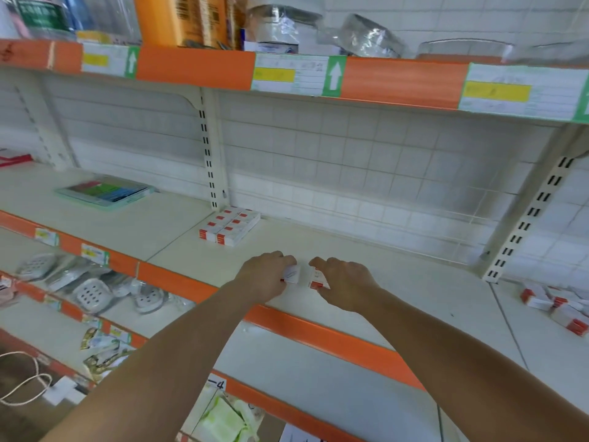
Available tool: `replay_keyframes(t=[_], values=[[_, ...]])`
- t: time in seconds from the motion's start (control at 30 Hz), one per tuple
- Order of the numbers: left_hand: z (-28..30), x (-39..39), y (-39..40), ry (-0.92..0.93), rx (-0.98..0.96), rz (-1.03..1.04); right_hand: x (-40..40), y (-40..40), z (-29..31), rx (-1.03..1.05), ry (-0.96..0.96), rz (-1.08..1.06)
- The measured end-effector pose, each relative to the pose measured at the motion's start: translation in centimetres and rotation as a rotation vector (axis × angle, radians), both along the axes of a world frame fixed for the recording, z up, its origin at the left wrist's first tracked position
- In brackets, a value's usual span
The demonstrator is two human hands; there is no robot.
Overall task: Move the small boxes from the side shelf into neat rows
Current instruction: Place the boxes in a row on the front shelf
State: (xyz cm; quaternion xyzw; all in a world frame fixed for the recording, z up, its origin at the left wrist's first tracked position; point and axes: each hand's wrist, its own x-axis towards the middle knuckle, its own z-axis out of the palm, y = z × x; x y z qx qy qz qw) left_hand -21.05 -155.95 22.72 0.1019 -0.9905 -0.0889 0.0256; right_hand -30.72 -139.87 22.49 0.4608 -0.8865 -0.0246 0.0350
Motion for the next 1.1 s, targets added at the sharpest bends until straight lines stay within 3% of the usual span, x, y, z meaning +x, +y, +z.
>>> replay_keyframes(t=[0.57, 1.1], values=[[-0.3, -1.7, -9.5, 0.023, 0.089, 0.156, -3.7, -10.5, -0.3, 0.016, 0.031, 0.136], [-1.2, -2.9, -21.5, -0.034, 0.041, -0.089, -1.0, -19.7, -0.6, 0.008, -0.004, -0.121]])
